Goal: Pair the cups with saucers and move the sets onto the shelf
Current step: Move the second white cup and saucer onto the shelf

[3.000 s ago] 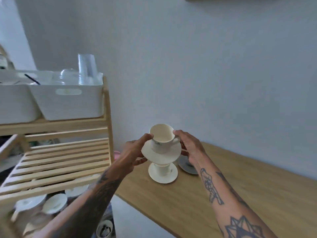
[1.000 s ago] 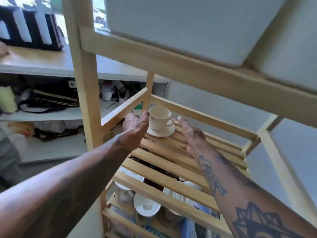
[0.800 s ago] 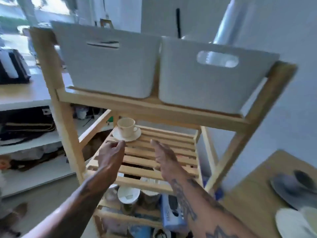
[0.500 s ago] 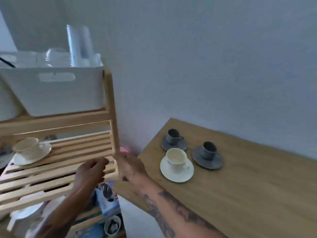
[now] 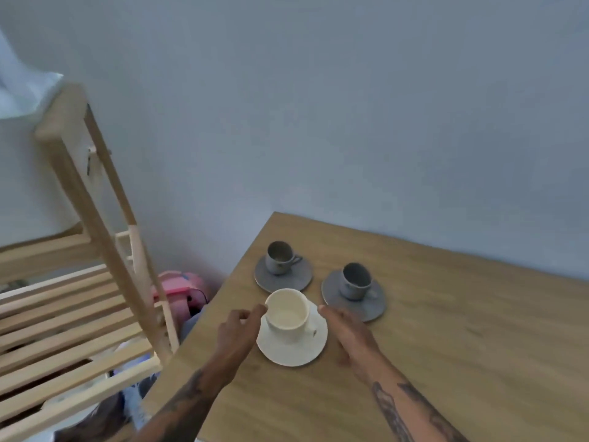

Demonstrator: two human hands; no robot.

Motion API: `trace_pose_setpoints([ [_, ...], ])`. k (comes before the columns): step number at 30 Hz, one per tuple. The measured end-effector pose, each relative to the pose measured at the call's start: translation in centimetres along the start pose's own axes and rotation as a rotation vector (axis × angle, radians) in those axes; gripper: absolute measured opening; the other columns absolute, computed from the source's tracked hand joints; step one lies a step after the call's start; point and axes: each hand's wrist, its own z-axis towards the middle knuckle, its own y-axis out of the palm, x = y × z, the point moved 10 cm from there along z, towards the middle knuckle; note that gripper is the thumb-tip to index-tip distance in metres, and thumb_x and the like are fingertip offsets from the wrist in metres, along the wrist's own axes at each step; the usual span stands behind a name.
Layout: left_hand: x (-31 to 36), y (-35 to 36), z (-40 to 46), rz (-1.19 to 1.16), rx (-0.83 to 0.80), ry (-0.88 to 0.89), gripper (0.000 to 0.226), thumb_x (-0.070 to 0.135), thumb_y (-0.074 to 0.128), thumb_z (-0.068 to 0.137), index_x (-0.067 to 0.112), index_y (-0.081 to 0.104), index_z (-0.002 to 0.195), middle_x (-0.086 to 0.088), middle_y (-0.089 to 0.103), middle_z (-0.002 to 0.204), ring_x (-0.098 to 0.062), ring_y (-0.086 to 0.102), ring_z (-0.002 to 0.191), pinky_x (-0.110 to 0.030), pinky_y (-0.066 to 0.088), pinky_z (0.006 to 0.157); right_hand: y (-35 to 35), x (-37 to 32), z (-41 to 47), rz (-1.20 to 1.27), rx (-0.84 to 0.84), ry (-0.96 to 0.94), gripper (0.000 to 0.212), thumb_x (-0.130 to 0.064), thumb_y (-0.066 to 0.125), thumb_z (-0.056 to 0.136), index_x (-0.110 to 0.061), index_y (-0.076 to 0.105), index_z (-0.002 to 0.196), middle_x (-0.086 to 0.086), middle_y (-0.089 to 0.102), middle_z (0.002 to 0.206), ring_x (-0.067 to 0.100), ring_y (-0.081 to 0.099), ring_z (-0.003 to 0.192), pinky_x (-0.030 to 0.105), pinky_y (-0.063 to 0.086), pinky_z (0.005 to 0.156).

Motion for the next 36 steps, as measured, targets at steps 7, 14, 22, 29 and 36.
trace_pose_setpoints([
  [7,0.0,1.2,2.0,-0.147,-0.065,-0.039,0.018,0.043,0.059,0.084,0.028,0.068,0.091,-0.002,0.066,0.106,-0.031,0.064,0.104,-0.052,0.06,0.087,3.0,1.0,2.2,0.085,-0.026,0.043,0.025,-0.055,0.073,0.065,-0.033,0.076,0.078,-0.004,0.07,0.083,0.019,0.063,0.079,0.035,0.047,0.07],
  [14,-0.1,0.4,-0.7,-0.206,-0.064,-0.043,0.02,0.04,0.064,0.084,0.025,0.071,0.097,-0.013,0.068,0.113,-0.031,0.067,0.096,-0.033,0.055,0.059,2.5,-0.2,0.4,0.139,-0.059,0.003,0.022,-0.05,0.075,0.065,-0.031,0.077,0.076,0.0,0.069,0.083,0.022,0.062,0.077,0.031,0.046,0.064],
  [22,2.1,-5.7,-8.0,-0.34,0.028,0.071,0.027,0.038,0.065,0.087,0.023,0.067,0.109,-0.01,0.066,0.116,-0.03,0.064,0.105,-0.031,0.054,0.061,3.3,-6.0,-6.0,0.135,-0.155,-0.129,0.019,-0.049,0.077,0.069,-0.034,0.074,0.081,-0.003,0.071,0.093,0.017,0.067,0.082,0.026,0.054,0.058],
  [29,0.1,-16.0,-15.1,-0.458,0.216,0.125,0.023,0.043,0.069,0.085,0.028,0.069,0.103,-0.01,0.071,0.109,-0.029,0.067,0.099,-0.031,0.054,0.062,10.3,-11.2,-13.4,0.096,-0.319,-0.281,0.021,-0.047,0.078,0.071,-0.032,0.071,0.083,-0.004,0.066,0.095,0.019,0.062,0.089,0.045,0.057,0.085],
  [36,-6.7,-29.1,-20.5,-0.545,0.424,0.097,0.038,0.042,0.068,0.084,0.022,0.068,0.117,-0.012,0.067,0.117,-0.03,0.064,0.103,-0.036,0.054,0.068,24.0,-12.4,-22.0,0.001,-0.605,-0.354,0.02,-0.047,0.076,0.072,-0.033,0.072,0.085,0.004,0.07,0.105,0.028,0.065,0.096,0.05,0.056,0.092],
])
